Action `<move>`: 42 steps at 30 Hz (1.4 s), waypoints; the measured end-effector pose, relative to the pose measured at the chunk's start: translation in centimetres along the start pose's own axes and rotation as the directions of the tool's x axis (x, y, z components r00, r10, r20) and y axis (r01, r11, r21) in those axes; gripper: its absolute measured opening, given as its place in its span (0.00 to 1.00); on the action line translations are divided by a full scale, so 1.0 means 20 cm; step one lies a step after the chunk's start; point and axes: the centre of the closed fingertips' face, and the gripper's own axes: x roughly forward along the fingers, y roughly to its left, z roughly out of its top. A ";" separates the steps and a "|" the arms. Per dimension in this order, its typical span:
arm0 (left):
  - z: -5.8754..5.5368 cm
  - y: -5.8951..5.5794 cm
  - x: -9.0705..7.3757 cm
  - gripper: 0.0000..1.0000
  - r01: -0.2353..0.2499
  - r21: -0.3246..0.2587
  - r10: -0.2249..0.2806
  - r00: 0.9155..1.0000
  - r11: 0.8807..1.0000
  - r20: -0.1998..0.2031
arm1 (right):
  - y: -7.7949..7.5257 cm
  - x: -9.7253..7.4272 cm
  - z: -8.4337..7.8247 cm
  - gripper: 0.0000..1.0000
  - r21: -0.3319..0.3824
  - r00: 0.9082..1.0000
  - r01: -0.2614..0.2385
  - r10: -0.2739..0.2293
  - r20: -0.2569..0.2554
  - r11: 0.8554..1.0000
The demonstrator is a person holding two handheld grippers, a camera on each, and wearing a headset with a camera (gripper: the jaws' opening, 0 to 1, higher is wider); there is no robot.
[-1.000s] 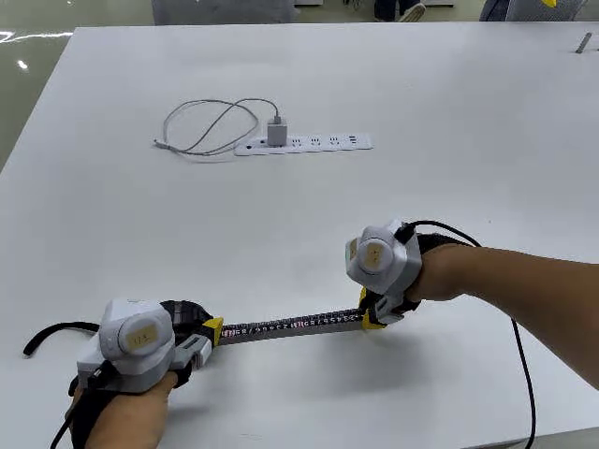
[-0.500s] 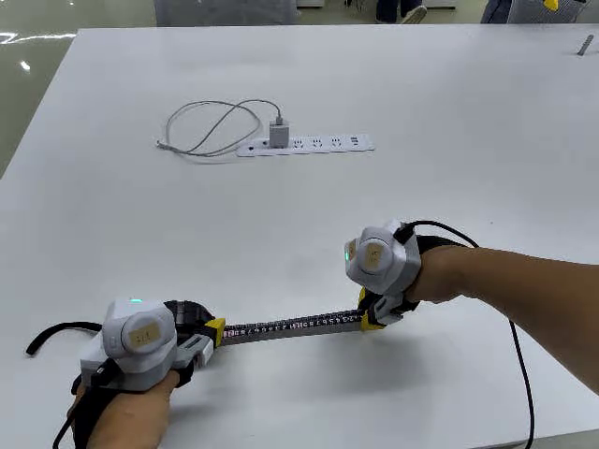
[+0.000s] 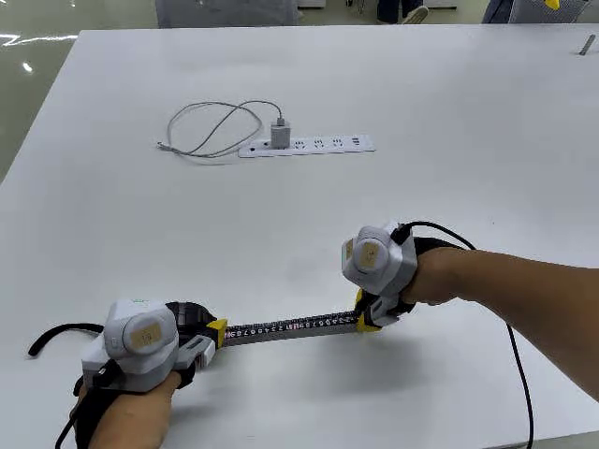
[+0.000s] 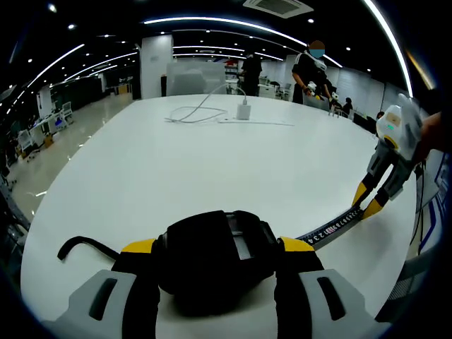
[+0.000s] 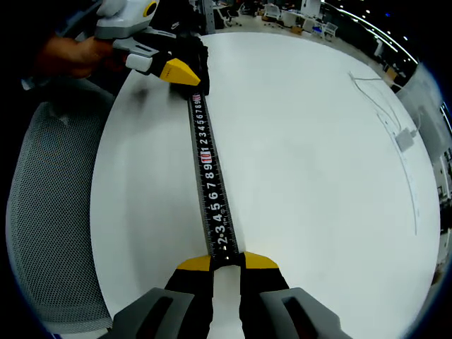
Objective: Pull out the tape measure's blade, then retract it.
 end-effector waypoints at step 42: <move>0.00 0.00 0.00 0.62 0.001 0.002 -0.001 1.000 1.000 -0.005 | 0.01 0.03 0.08 0.10 -0.038 1.000 -0.017 0.018 0.015 0.999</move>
